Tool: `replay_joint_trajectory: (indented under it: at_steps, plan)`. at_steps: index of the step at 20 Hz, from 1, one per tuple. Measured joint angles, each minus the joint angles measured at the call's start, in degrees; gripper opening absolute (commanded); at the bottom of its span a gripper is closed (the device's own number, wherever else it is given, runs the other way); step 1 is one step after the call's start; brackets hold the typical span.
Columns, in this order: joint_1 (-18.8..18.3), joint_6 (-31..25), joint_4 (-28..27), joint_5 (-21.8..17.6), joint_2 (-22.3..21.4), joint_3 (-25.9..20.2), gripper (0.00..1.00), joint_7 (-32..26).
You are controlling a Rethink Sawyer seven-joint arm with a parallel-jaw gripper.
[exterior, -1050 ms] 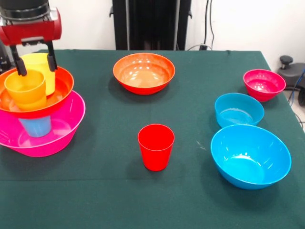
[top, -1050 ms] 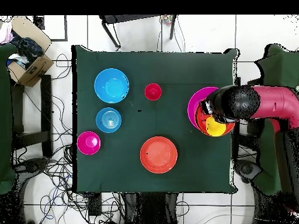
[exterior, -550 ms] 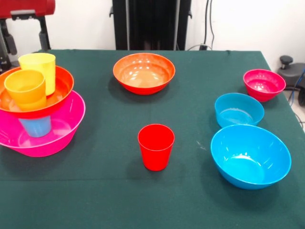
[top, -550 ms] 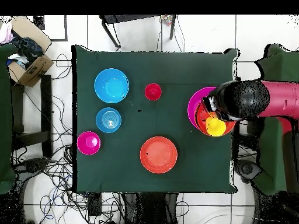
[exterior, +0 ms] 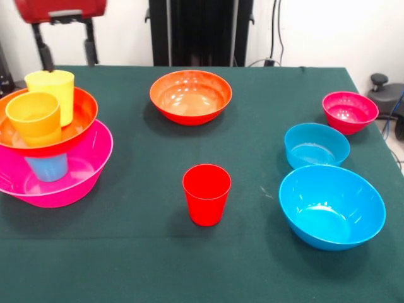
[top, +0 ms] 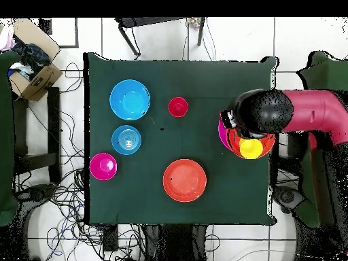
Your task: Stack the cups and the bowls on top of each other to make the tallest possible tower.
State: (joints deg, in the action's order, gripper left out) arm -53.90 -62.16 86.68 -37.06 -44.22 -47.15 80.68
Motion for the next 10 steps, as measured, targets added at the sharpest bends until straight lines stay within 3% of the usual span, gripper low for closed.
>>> replay_joint_trajectory:
  at_steps: [10]
  plan:
    - [2.5, 2.4, 4.9, 1.7, 0.0, 0.0, 1.0, 0.0]
